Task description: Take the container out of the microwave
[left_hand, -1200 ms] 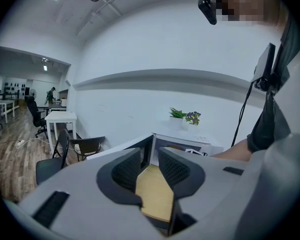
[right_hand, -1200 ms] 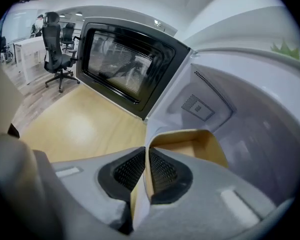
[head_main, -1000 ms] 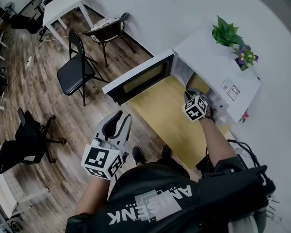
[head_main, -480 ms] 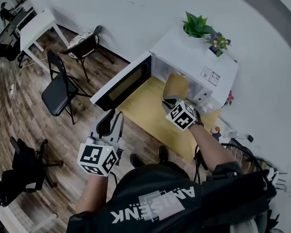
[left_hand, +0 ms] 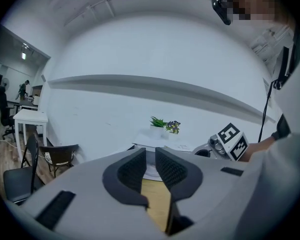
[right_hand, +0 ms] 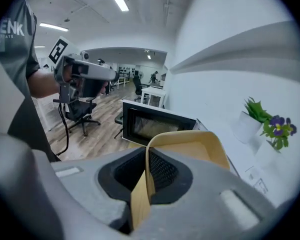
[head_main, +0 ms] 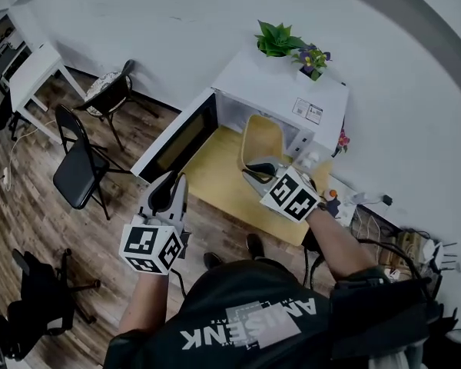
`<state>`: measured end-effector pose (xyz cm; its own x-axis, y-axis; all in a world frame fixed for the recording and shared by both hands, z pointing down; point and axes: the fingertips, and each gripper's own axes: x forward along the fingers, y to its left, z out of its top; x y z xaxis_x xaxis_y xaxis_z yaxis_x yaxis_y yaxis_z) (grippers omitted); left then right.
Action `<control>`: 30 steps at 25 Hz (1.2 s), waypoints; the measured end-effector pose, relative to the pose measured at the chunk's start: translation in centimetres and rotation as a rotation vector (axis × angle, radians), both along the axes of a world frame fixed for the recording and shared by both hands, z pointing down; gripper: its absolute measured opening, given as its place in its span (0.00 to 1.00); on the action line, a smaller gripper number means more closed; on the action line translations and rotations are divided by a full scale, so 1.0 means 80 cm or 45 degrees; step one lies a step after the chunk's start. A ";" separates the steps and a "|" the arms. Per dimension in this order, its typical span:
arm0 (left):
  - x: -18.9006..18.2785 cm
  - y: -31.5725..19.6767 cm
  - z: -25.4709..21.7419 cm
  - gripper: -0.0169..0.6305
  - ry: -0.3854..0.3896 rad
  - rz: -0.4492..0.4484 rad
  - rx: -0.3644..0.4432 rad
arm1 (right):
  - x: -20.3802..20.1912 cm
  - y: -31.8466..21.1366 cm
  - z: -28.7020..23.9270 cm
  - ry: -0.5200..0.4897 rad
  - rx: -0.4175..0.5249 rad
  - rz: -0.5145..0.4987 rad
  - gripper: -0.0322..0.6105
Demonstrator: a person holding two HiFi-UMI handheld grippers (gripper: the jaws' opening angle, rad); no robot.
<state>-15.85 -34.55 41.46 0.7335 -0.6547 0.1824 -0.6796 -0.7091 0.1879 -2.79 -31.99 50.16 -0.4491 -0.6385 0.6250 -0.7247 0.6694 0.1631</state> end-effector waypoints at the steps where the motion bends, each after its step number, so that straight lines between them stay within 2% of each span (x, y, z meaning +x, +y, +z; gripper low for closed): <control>1: 0.004 -0.001 -0.003 0.09 0.001 0.014 0.008 | 0.001 0.005 -0.012 -0.006 0.013 0.011 0.09; 9: 0.017 -0.002 -0.025 0.06 0.019 0.050 0.063 | 0.008 0.036 -0.100 -0.031 0.164 0.030 0.09; 16: 0.026 -0.006 -0.037 0.03 0.010 0.040 0.091 | 0.031 0.045 -0.151 -0.047 0.260 0.064 0.09; 22: 0.037 -0.006 -0.052 0.03 0.055 0.046 0.087 | 0.044 0.045 -0.166 -0.032 0.301 0.058 0.09; 30: 0.048 -0.010 -0.060 0.03 0.037 0.018 0.103 | 0.061 0.038 -0.173 -0.045 0.322 0.071 0.09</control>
